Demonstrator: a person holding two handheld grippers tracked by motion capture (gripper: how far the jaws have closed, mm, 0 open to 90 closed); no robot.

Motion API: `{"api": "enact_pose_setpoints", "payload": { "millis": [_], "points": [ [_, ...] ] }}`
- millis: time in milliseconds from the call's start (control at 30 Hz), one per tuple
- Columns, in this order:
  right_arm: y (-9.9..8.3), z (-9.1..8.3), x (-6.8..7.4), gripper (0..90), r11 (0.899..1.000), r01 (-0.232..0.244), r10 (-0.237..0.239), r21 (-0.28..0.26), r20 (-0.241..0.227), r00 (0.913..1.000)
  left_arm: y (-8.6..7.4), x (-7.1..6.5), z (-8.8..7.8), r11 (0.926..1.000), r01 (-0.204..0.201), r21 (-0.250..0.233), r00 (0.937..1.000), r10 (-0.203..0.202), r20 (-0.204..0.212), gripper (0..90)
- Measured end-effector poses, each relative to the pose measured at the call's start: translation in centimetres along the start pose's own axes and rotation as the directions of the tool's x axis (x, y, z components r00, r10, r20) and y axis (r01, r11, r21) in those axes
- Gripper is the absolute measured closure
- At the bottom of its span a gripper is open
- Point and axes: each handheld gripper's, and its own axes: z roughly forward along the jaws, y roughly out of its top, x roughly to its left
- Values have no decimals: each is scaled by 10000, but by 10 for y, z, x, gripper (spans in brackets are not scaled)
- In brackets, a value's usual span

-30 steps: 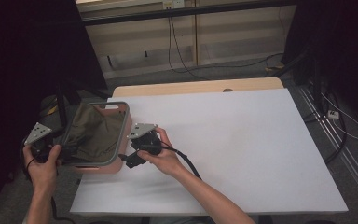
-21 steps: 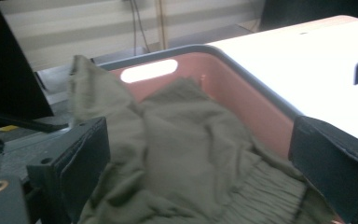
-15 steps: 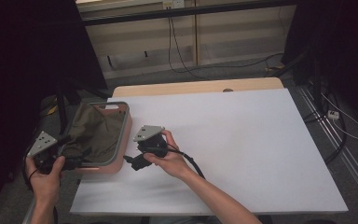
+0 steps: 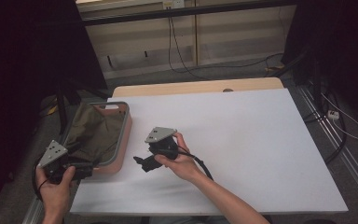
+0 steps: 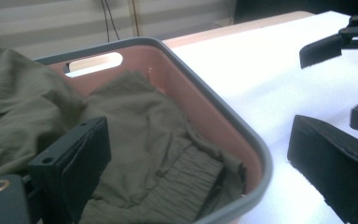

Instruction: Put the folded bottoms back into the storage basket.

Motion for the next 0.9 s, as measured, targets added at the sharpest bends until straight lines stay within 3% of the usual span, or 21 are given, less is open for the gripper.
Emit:
{"api": "enact_pose_setpoints", "payload": {
  "millis": [333, 600, 900],
  "points": [
    [-10, -22, -7, 46, 10000, -48, 52, -77, 422, 9991, -3, -21, 8, 9999, -88, 111, 9997, 86, 245, 55],
    [-19, -36, -8, 47, 9998, -202, 208, -94, 608, 9979, -2, -41, 18, 9991, -379, 164, 9967, 366, 720, 55],
    [-27, -54, -16, 46, 9992, -378, 385, -88, 995, 9943, 1, -63, 41, 9980, -638, 11, 9939, 634, 908, 51]
  ]
}}
